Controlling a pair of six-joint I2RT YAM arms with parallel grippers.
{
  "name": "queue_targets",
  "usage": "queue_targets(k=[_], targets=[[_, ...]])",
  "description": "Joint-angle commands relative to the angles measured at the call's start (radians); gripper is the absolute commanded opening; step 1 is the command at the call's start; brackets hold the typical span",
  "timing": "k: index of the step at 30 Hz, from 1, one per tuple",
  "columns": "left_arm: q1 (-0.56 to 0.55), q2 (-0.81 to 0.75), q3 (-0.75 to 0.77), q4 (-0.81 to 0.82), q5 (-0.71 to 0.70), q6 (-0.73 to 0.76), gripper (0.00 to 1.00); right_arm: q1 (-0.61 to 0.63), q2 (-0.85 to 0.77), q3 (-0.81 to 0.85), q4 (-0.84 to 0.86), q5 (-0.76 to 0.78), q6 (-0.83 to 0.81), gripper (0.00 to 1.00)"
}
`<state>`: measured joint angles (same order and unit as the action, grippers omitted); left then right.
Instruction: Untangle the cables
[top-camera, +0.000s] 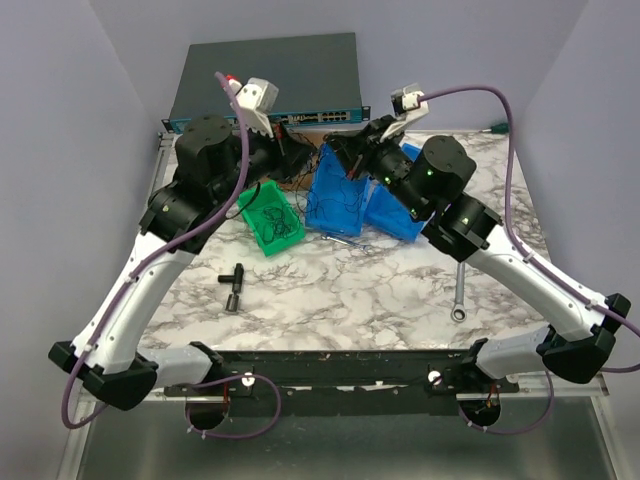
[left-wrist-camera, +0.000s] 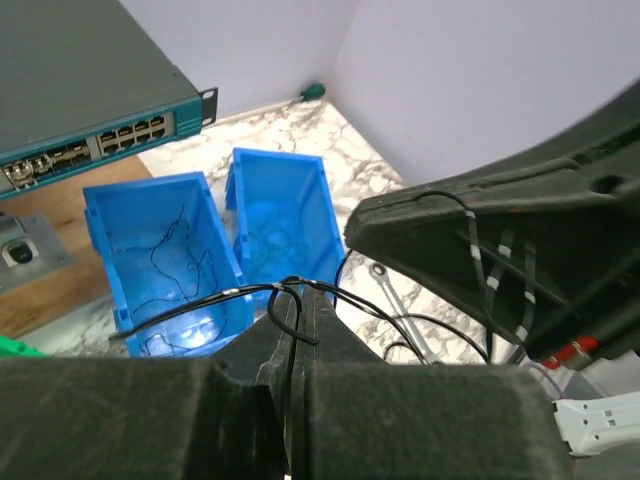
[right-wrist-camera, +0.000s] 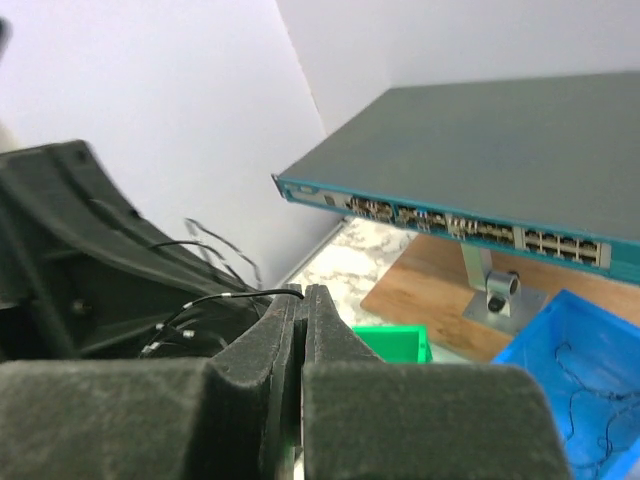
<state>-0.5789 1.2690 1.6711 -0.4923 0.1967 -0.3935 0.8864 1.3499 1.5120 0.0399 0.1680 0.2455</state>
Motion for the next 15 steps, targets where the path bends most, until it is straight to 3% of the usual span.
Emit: queue_targets(k=[1,9,15], targets=[[-0.006,-0.071,-0.146,0.106,-0.008,-0.028,0.0,0.001,0.004,0.023,-0.235,0.008,0.072,0.01],[-0.054,-0.032,-0.357,0.319,0.035,-0.067,0.0,0.001,-0.103,-0.196,-0.303,0.045,0.182,0.01],[-0.126,0.021,-0.532,0.481,-0.007,-0.099,0.0,0.001,-0.197,-0.529,-0.189,-0.016,0.212,0.01]])
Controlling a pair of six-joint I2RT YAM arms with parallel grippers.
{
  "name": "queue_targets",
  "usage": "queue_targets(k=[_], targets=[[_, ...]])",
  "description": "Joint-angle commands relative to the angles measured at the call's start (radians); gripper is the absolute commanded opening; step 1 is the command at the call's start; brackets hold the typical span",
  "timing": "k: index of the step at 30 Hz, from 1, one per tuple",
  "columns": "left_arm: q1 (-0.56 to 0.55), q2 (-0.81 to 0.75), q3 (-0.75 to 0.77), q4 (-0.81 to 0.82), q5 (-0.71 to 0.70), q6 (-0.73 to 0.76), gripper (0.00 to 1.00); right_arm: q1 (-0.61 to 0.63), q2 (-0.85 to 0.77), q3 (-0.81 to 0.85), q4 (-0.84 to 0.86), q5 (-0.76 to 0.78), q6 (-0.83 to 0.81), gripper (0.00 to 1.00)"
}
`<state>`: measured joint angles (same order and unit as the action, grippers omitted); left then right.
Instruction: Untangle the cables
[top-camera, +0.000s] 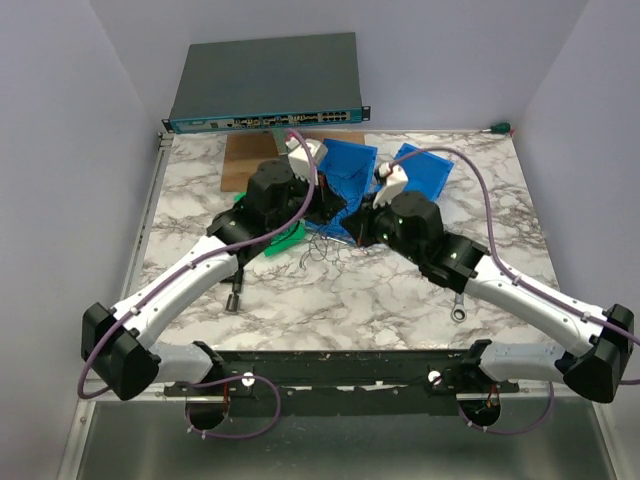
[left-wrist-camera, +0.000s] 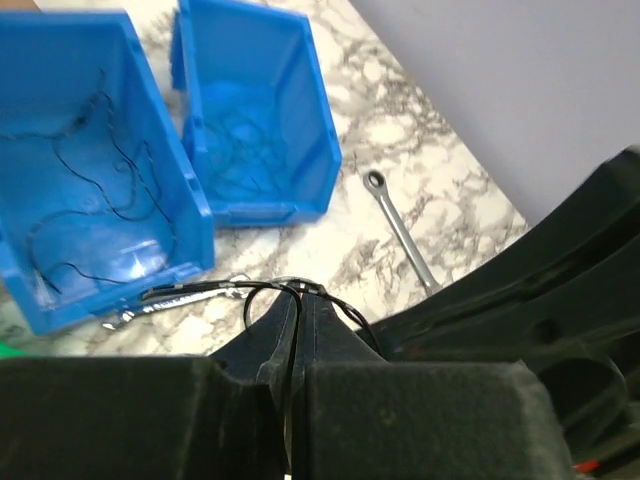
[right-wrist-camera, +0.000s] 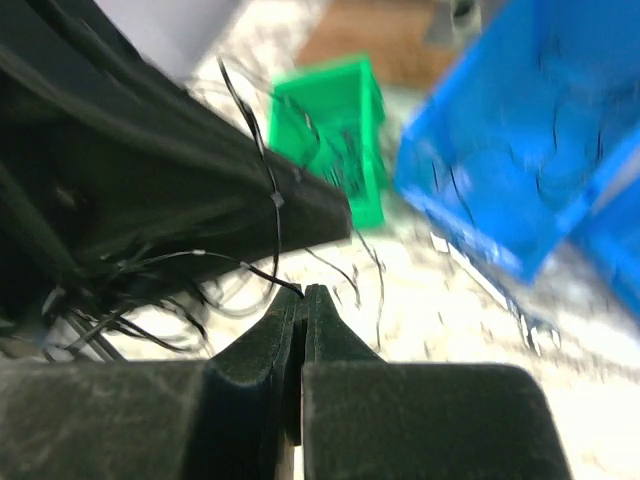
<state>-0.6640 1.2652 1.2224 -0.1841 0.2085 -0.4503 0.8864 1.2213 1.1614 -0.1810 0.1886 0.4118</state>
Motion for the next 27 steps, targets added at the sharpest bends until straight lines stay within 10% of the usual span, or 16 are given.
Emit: queue_targets(k=[1,11,17,19,24,27], targets=[[-0.051,0.039,-0.111,0.201,-0.01,-0.062,0.0,0.0,-0.087,-0.238,0.056,-0.047,0.051,0.01],[-0.15,0.207,-0.261,0.459,0.038,-0.18,0.0,0.0,-0.184,-0.521,0.09,-0.032,0.12,0.02],[-0.156,0.282,-0.086,0.136,0.081,-0.082,0.59,0.001,-0.251,-0.657,0.171,0.046,0.223,0.05],[-0.157,0.269,-0.054,0.03,0.041,-0.048,0.97,0.0,-0.243,-0.665,0.145,0.107,0.26,0.05],[-0.149,0.186,-0.009,-0.187,-0.141,0.006,0.99,0.0,-0.175,-0.629,0.013,0.215,0.315,0.12],[-0.091,0.124,-0.021,-0.279,-0.182,0.007,0.99,0.0,-0.161,-0.622,-0.023,0.215,0.296,0.5]])
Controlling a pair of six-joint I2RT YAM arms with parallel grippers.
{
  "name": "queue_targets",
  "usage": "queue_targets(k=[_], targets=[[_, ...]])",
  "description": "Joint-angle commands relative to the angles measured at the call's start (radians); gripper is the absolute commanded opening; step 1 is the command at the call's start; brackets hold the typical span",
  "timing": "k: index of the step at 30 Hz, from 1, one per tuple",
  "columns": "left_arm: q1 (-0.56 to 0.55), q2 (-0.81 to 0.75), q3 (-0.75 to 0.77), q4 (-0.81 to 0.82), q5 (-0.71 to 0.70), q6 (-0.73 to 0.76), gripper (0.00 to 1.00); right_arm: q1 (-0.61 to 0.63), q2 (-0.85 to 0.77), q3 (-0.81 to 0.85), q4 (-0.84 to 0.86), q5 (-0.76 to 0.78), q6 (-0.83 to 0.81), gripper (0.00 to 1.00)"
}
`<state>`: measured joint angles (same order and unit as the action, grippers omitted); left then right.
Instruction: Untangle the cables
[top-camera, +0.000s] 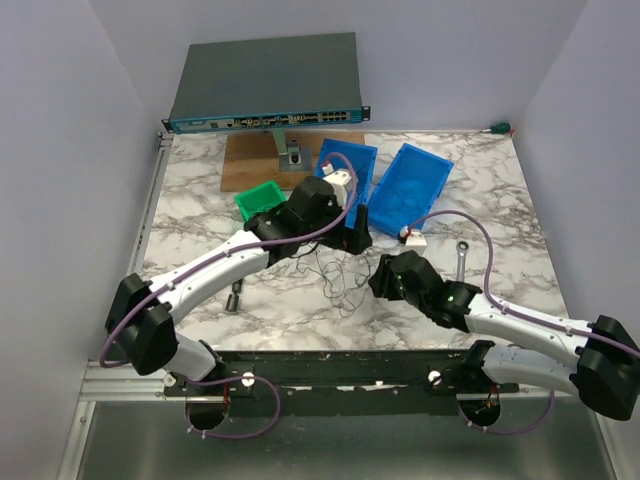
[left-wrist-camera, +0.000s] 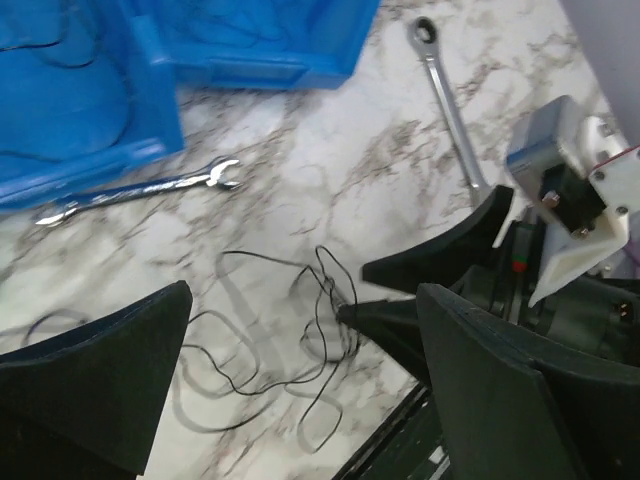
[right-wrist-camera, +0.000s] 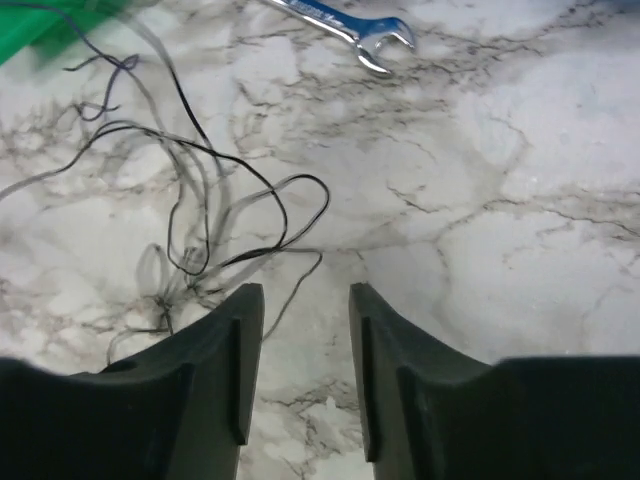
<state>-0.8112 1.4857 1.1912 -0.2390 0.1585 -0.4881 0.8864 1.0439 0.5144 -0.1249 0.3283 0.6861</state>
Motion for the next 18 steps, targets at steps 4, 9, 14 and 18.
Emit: queue_targets(k=[4,9,14,18], targets=[[0.159,-0.149,-0.024,-0.307,-0.214,0.038,0.99,0.0,0.003,0.04,-0.069,0.062,-0.068,0.69],[0.254,-0.198,-0.131,-0.227,-0.207,-0.003,0.99,0.001,0.043,0.133,-0.049,-0.08,-0.242,0.92],[0.273,-0.175,-0.188,-0.135,-0.203,-0.019,0.97,0.0,0.144,0.283,-0.069,-0.128,-0.3,0.93],[0.272,-0.111,-0.183,-0.105,-0.184,-0.007,0.9,0.004,0.294,0.377,-0.057,-0.196,-0.295,0.9]])
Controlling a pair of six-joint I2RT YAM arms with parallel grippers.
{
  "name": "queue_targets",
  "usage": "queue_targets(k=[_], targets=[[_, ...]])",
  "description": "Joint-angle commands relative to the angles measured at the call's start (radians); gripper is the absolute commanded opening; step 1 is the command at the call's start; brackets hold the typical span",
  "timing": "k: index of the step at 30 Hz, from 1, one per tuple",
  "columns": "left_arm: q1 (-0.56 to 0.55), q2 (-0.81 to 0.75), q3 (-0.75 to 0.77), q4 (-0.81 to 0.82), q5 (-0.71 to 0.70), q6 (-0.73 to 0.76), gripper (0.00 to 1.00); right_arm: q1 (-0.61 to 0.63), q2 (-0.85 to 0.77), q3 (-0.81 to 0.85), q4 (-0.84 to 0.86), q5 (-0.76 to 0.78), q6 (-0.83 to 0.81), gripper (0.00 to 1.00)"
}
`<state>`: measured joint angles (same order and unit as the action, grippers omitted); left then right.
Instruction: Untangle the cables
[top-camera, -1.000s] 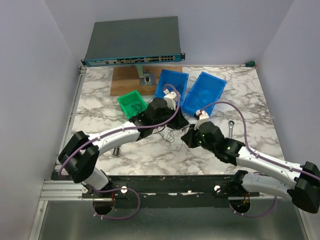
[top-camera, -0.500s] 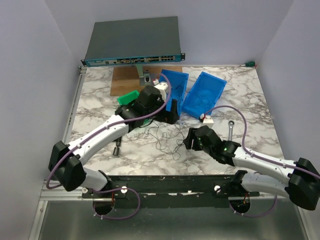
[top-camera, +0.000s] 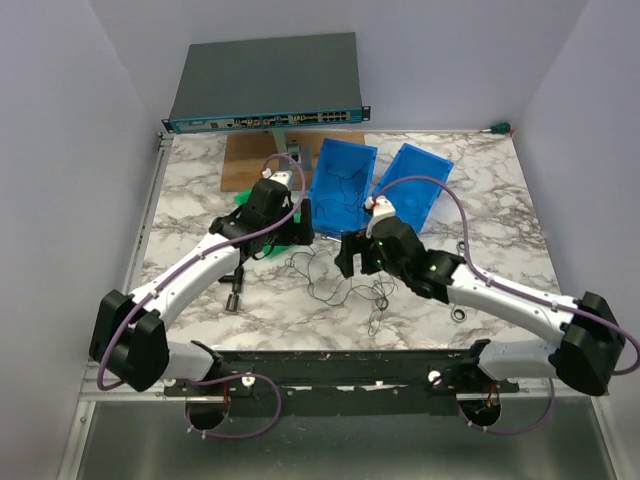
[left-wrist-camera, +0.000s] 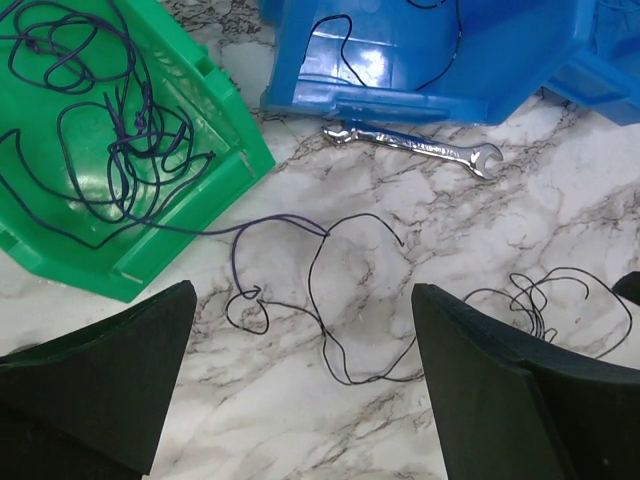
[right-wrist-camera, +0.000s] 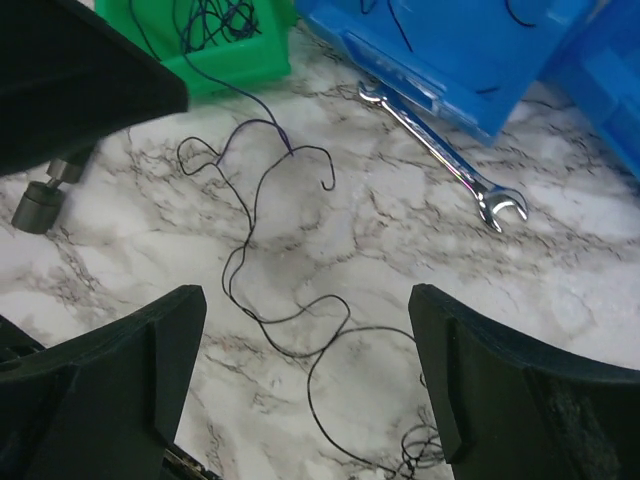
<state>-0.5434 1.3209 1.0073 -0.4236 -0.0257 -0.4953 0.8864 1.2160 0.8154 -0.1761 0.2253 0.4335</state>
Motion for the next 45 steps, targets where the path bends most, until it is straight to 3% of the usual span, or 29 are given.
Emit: queue_targets(k=[1,9,18,25,27,28,30,32,39,45], targets=[[0.004,0.067,0.001,0.09,0.008,0.005,0.89,0.008,0.165,0.094,0.007,-0.1,-0.037,0.89],[0.003,0.143,0.014,0.127,-0.02,0.02,0.79,0.04,0.408,0.146,0.166,-0.152,0.011,0.78],[0.061,0.199,0.014,0.14,0.026,0.028,0.76,0.149,0.555,0.15,0.277,-0.017,-0.038,0.71],[0.104,0.266,0.057,0.116,0.097,0.029,0.7,0.225,0.643,0.184,0.223,0.083,-0.067,0.64],[0.112,0.27,0.057,0.121,0.106,0.029,0.67,0.246,0.664,0.181,0.191,0.125,-0.058,0.52],[0.114,0.271,0.055,0.123,0.108,0.029,0.65,0.252,0.669,0.175,0.179,0.139,-0.047,0.4],[0.118,0.273,0.053,0.124,0.112,0.029,0.62,0.263,0.641,0.135,0.146,0.163,-0.017,0.15],[0.12,0.278,0.05,0.124,0.116,0.031,0.61,0.267,0.567,0.057,0.166,0.162,0.014,0.01],[0.12,0.246,0.03,0.115,0.16,0.022,0.6,0.266,0.21,-0.208,0.274,0.062,0.059,0.01],[0.118,0.158,-0.01,0.106,0.202,-0.023,0.67,0.267,0.139,-0.24,0.232,0.021,0.059,0.01]])
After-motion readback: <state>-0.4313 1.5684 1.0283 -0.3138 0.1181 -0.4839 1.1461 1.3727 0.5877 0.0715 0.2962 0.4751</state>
